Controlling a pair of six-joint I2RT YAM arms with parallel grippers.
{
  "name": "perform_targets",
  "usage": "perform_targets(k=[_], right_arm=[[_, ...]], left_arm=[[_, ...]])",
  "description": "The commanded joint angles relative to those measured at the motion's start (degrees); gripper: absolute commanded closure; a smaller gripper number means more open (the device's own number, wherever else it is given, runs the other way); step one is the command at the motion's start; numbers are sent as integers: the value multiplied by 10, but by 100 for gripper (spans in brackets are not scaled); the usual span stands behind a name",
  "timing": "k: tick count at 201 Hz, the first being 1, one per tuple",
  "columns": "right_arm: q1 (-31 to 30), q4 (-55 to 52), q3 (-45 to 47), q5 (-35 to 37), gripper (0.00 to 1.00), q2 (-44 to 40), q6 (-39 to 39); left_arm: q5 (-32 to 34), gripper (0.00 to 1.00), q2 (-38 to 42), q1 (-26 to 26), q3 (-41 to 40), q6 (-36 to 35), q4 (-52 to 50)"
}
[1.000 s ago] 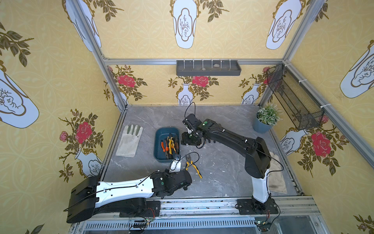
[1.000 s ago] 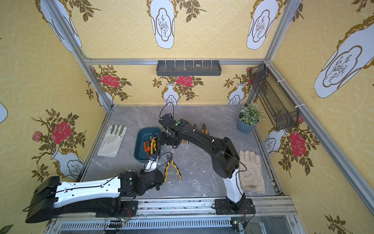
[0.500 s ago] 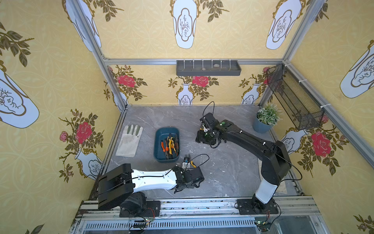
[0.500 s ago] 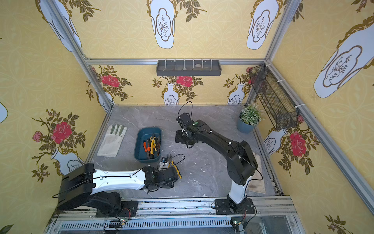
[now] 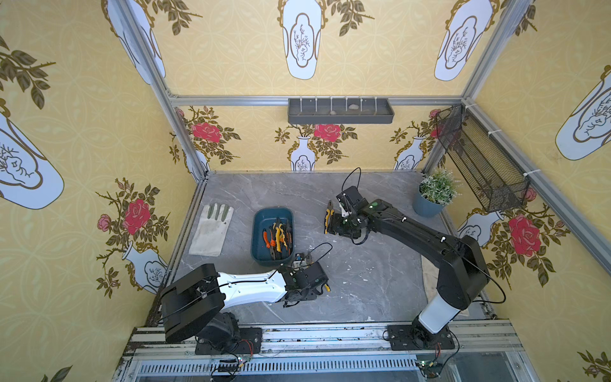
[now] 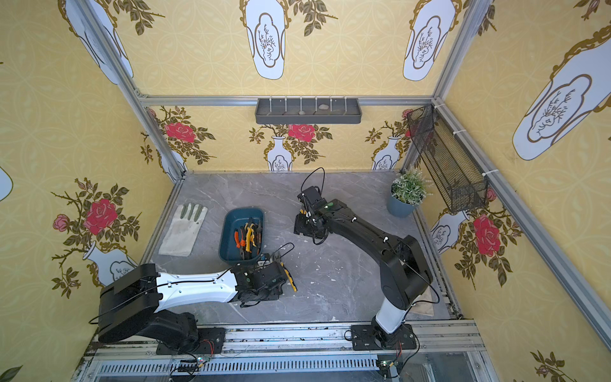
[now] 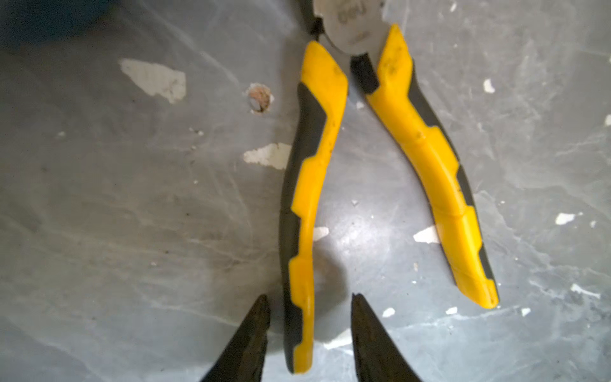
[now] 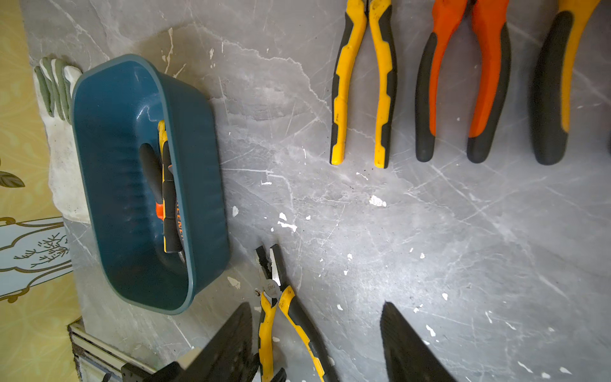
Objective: Take the pliers out of the storage box
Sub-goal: Pick up the pliers at the center of the board.
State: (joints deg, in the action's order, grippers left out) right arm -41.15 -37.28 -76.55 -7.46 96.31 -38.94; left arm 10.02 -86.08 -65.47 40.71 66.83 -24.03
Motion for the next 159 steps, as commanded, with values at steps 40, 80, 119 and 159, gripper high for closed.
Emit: perform_targets(k=[40,80,119,159], right_arm=[[5,15,0,-7,38,-2,3],[6,14,4,-5,38,-6,3],[7,13,1,-5,38,-5,3],[5,4,-9,6,38,-3,3]], left_arm=[[-95,79,-67,4,14,-44,-26],[-91,96,-63,4,11,-48,-37],[-69,100,-45,0,15,-59,-57],[35,100,-13,-28,65,-80,-164]])
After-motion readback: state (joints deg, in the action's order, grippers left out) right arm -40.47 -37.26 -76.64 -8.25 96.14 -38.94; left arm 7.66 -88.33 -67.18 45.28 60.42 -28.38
